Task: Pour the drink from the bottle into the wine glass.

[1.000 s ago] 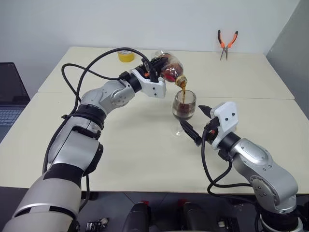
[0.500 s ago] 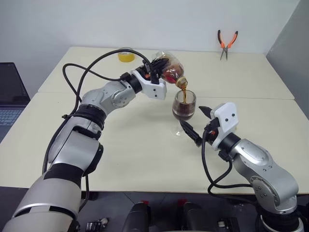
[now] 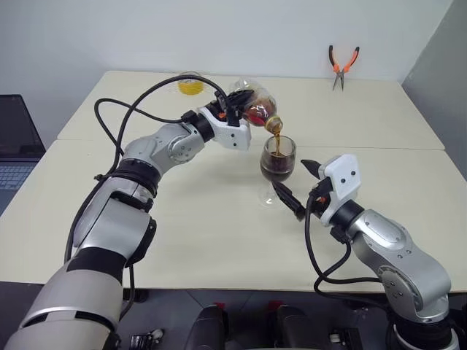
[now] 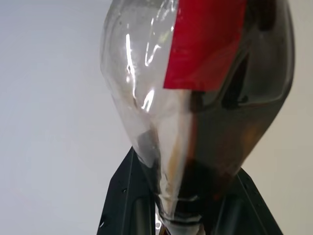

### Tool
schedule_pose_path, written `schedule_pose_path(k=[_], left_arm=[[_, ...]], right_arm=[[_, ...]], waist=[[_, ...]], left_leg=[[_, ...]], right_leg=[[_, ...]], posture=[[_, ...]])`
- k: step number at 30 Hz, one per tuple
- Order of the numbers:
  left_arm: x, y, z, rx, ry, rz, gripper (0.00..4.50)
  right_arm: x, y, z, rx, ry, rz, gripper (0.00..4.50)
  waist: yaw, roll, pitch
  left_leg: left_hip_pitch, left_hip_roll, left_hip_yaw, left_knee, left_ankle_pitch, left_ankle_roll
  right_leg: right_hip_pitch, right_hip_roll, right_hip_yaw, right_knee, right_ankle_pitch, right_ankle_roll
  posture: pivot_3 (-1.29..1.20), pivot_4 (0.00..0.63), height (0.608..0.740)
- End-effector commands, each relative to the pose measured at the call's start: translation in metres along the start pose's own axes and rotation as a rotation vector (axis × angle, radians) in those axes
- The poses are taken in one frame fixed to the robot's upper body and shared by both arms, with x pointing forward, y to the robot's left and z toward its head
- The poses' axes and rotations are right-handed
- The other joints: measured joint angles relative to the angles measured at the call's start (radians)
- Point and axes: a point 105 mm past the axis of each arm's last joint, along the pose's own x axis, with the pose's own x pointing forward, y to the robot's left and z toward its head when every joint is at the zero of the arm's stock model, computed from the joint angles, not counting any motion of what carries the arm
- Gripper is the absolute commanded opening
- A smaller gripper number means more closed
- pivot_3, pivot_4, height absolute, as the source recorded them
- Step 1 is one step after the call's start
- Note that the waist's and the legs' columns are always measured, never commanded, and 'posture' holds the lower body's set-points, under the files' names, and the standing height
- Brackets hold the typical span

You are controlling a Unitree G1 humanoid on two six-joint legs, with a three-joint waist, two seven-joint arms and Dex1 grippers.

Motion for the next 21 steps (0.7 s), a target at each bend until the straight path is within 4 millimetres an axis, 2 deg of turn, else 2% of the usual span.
schedule_pose_path(k=[1, 10, 18, 21], left_arm=[[0.002, 0.016, 0.007, -0.065, -0.025, 0.083, 0.74], [-0.003, 0.011, 0.005, -0.276, 0.031, 0.127, 0.74], [-0.015, 0.001, -0.016, -0.681, 0.206, 0.244, 0.74], [-0.029, -0.010, -0.031, -0.847, 0.310, 0.292, 0.74]], right_arm=[[-0.002, 0.002, 0.019, -0.036, -0.088, 0.008, 4.50], [-0.001, 0.006, 0.022, -0.080, -0.109, 0.033, 4.50], [-0.007, 0.016, 0.031, -0.139, -0.167, 0.105, 4.50], [-0.013, 0.019, 0.030, -0.143, -0.173, 0.142, 4.50]], waist=[[-0.001, 0.000, 0.000], [-0.003, 0.000, 0.000], [-0.005, 0.000, 0.000], [-0.006, 0.000, 0.000]], left_leg=[[0.000, 0.000, 0.000, 0.000, 0.000, 0.000], [-0.001, 0.000, 0.001, 0.002, 0.000, 0.000], [-0.002, 0.000, 0.000, 0.004, 0.000, 0.000], [-0.002, 0.000, 0.000, 0.005, 0.000, 0.000]], right_leg=[[-0.001, 0.000, 0.000, 0.001, 0.000, 0.000], [-0.002, 0.000, 0.001, 0.003, 0.000, 0.000], [-0.002, 0.000, 0.002, 0.005, 0.000, 0.000], [-0.002, 0.000, 0.002, 0.006, 0.000, 0.000]], posture=[[0.00, 0.150, 0.740], [0.00, 0.150, 0.740], [0.00, 0.150, 0.740], [0.00, 0.150, 0.740]])
